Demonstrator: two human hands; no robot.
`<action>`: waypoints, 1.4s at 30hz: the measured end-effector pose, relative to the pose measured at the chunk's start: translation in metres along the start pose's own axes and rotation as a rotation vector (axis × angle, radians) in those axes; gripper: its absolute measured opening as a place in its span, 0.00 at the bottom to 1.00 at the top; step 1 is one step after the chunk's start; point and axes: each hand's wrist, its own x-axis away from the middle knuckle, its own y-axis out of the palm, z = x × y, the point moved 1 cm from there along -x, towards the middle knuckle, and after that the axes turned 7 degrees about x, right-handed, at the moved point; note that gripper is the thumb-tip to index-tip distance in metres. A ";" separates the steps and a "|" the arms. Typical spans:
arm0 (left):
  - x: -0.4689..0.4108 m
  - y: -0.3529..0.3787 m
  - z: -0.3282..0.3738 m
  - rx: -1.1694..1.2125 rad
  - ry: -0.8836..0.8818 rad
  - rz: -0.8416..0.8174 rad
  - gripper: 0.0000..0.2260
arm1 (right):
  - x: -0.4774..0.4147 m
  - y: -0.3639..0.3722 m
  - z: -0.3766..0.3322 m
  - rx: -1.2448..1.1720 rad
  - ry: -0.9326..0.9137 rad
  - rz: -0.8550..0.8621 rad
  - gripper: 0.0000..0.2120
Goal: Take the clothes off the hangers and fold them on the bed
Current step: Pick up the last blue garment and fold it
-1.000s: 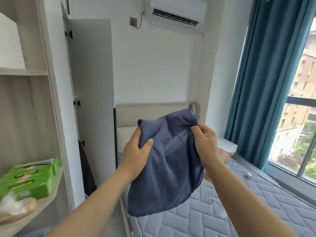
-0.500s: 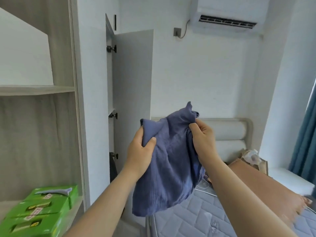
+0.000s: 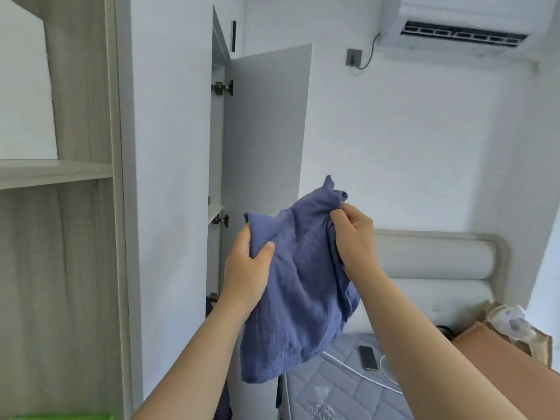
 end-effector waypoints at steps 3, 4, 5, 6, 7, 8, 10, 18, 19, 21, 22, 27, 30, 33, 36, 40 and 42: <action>-0.031 0.002 -0.020 -0.010 -0.001 0.030 0.19 | -0.035 0.024 0.022 -0.028 -0.008 -0.033 0.12; -0.043 0.002 -0.027 -0.010 0.007 0.041 0.19 | -0.048 0.033 0.030 -0.042 -0.014 -0.039 0.12; -0.055 0.004 -0.034 -0.012 0.019 0.048 0.18 | -0.060 0.043 0.038 -0.061 -0.023 -0.043 0.12; -0.069 0.005 -0.041 -0.019 0.035 0.054 0.18 | -0.074 0.053 0.046 -0.081 -0.034 -0.043 0.13; -0.082 0.006 -0.047 -0.031 0.041 0.064 0.17 | -0.086 0.063 0.055 -0.096 -0.039 -0.049 0.13; -0.096 0.006 -0.054 -0.045 0.048 0.078 0.18 | -0.100 0.074 0.062 -0.107 -0.042 -0.062 0.13; -0.124 0.005 -0.064 -0.070 0.067 0.104 0.19 | -0.128 0.092 0.076 -0.128 -0.053 -0.090 0.13; -0.207 -0.004 -0.100 -0.141 0.049 0.225 0.22 | -0.206 0.149 0.117 -0.173 -0.037 -0.181 0.19; -0.213 -0.004 -0.106 -0.147 0.049 0.226 0.22 | -0.211 0.155 0.122 -0.178 -0.034 -0.189 0.19; -0.225 -0.003 -0.116 -0.147 0.061 0.215 0.22 | -0.220 0.167 0.136 -0.198 -0.028 -0.192 0.17; -0.233 -0.002 -0.121 -0.140 0.064 0.219 0.22 | -0.225 0.174 0.142 -0.213 -0.026 -0.196 0.16; -0.278 0.002 -0.145 -0.134 0.067 0.230 0.23 | -0.264 0.208 0.173 -0.282 -0.017 -0.237 0.13; -0.319 -0.001 -0.154 -0.167 0.121 0.266 0.23 | -0.302 0.237 0.189 -0.357 -0.035 -0.241 0.13; -0.363 -0.006 -0.159 -0.207 0.170 0.324 0.23 | -0.341 0.270 0.198 -0.435 -0.065 -0.273 0.15; -0.405 -0.009 -0.158 -0.243 0.209 0.359 0.23 | -0.381 0.302 0.202 -0.490 -0.088 -0.305 0.16; -0.453 -0.019 -0.146 -0.290 0.283 0.451 0.25 | -0.426 0.342 0.196 -0.581 -0.107 -0.354 0.15; -0.471 -0.024 -0.141 -0.292 0.301 0.487 0.24 | -0.442 0.356 0.191 -0.611 -0.121 -0.369 0.14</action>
